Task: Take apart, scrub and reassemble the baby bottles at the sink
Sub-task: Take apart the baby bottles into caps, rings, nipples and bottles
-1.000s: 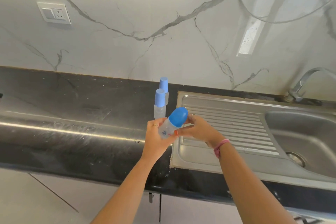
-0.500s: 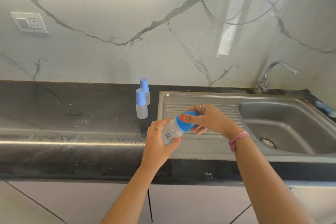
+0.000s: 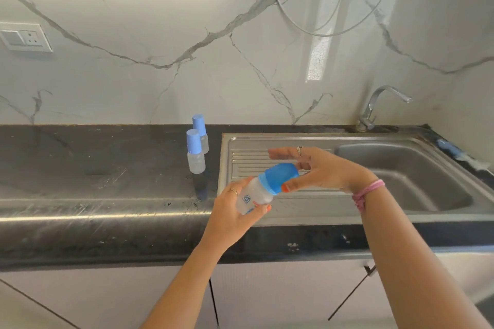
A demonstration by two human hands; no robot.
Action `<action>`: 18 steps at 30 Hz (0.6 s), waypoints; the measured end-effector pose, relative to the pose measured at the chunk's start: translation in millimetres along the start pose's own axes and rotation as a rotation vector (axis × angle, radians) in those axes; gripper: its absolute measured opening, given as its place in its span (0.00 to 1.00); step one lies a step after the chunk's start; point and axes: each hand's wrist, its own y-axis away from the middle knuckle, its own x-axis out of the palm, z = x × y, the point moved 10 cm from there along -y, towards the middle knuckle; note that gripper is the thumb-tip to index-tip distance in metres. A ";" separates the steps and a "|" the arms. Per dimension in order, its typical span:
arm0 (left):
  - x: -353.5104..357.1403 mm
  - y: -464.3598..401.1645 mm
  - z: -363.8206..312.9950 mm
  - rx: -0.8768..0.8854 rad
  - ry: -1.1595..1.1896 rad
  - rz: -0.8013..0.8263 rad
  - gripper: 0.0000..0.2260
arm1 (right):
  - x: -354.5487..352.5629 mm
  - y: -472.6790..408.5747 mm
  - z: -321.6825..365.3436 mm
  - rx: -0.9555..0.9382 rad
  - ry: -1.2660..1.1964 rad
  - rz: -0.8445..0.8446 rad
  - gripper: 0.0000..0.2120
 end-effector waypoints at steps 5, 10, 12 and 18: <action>7.6 1.0 -2.0 -0.010 -0.012 0.011 0.22 | -5.8 5.2 -4.8 0.029 0.030 -0.051 0.22; 18.9 -1.0 -3.0 -0.031 -0.026 0.023 0.22 | -10.4 13.7 -8.9 0.019 0.015 -0.081 0.23; 24.7 -1.3 -3.9 -0.038 -0.014 0.027 0.22 | -14.5 18.7 -11.2 0.008 -0.007 -0.099 0.23; 49.0 0.1 -5.0 -0.075 0.059 0.009 0.26 | -45.0 41.6 -37.5 -0.008 -0.195 -0.230 0.24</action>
